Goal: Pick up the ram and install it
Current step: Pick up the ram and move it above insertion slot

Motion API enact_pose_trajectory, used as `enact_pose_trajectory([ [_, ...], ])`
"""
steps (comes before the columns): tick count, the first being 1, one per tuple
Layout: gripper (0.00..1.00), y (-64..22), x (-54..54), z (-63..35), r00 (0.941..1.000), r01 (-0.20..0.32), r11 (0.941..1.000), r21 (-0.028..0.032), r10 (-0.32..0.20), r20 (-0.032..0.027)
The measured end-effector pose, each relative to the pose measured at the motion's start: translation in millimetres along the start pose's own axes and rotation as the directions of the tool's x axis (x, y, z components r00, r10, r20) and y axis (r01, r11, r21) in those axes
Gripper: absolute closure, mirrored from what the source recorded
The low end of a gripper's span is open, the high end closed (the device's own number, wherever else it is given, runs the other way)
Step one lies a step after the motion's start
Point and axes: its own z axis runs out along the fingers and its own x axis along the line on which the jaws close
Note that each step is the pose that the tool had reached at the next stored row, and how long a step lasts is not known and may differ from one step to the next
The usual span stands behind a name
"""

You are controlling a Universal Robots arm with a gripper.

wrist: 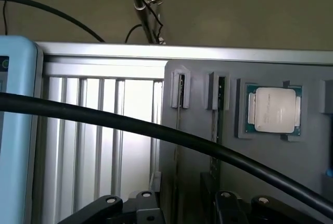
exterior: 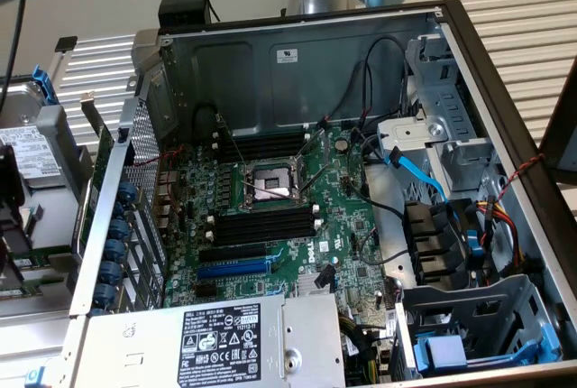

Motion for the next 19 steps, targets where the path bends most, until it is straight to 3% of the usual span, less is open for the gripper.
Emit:
enact_pose_trajectory([
  [2,0.58,0.4,1.5,3.3,1.0000,0.000,1.0000,0.0001,0.000,0.0022],
  [8,0.58,0.1,5.3,12.4,0.9998,0.001,1.0000,0.0012,-0.001,0.0195],
  [15,0.58,0.9,7.6,21.5,0.9997,0.001,1.0000,0.0014,-0.001,0.0232],
  [19,0.58,2.6,8.1,24.8,0.9995,0.001,1.0000,0.0015,-0.001,0.0321],
])
